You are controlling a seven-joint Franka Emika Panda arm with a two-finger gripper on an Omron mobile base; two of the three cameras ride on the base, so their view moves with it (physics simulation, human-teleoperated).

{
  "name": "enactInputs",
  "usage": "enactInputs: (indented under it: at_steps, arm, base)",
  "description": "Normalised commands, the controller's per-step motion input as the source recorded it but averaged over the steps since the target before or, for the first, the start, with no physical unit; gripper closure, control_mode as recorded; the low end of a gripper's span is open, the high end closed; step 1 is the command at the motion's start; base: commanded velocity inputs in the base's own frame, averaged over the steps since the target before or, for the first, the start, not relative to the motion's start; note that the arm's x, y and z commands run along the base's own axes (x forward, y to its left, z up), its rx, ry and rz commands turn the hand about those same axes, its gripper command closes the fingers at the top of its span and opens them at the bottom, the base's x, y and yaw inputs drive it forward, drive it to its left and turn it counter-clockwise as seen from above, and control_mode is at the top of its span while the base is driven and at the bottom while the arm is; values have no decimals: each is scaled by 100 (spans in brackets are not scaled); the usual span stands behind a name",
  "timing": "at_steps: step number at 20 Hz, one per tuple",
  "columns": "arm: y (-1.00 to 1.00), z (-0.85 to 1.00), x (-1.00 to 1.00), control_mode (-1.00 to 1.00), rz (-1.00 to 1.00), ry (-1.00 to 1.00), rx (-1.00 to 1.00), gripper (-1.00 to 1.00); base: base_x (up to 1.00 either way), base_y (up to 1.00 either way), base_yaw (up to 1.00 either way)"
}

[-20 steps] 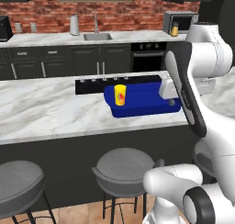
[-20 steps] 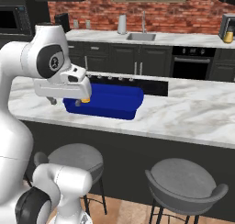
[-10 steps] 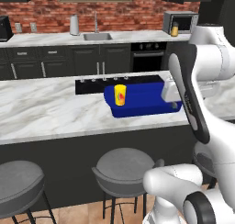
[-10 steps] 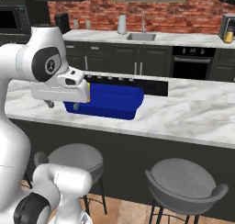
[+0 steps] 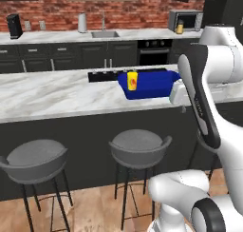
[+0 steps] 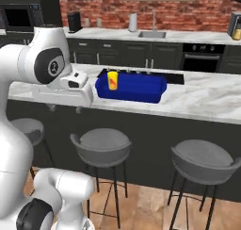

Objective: There is a tray on the dining counter. Grab the cup, mug, and pitcher and place them on the tray. The pitcher may be placed next to the tray if it cannot fit the tray.

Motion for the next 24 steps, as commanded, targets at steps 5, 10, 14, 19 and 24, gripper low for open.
enactInputs:
  at_steps: [5, 10, 14, 19, 24]
  arm:
    - [0, 0, 0, 100, 0, 0, 0, -100]
    - [0, 0, 0, 100, 0, 0, 0, -100]
    - [0, 0, 0, 100, 0, 0, 0, -100]
    - [0, 0, 0, 100, 0, 0, 0, -100]
    - [0, 0, 0, 100, 0, 0, 0, -100]
  base:
    - [-28, 100, 0]
    - [0, 100, 0]
    - [0, 100, 0]
    - [3, 100, 0]
    - [9, 100, 0]
